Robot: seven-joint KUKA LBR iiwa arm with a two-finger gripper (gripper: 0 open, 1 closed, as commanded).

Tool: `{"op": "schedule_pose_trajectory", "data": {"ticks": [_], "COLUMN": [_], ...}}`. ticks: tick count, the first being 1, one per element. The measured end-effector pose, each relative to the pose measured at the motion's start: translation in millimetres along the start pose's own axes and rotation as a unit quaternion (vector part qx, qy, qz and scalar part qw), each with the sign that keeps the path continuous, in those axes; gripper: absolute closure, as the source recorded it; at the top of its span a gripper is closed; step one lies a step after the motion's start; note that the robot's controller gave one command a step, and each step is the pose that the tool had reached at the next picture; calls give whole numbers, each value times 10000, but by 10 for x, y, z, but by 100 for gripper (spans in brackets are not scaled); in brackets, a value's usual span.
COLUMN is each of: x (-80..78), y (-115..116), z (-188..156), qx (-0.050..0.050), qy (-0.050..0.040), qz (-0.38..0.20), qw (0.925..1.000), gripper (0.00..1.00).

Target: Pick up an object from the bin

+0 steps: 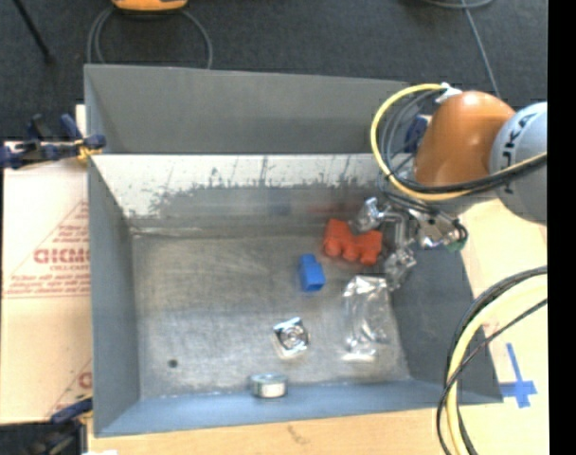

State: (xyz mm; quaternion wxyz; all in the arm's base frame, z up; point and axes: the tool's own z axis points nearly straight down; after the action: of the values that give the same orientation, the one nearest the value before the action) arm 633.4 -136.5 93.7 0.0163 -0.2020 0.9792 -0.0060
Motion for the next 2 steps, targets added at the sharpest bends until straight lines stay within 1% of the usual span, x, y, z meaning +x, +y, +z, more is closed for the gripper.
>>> {"op": "schedule_pose_trajectory", "data": {"ticks": [1, 2], "x": [-111, -326], "y": [-225, 314], "z": [-122, 196], "qx": [-53, -28], "qy": [111, 120], "qz": [1144, 2020], "qw": [9934, 9793], "gripper": [0, 0]}}
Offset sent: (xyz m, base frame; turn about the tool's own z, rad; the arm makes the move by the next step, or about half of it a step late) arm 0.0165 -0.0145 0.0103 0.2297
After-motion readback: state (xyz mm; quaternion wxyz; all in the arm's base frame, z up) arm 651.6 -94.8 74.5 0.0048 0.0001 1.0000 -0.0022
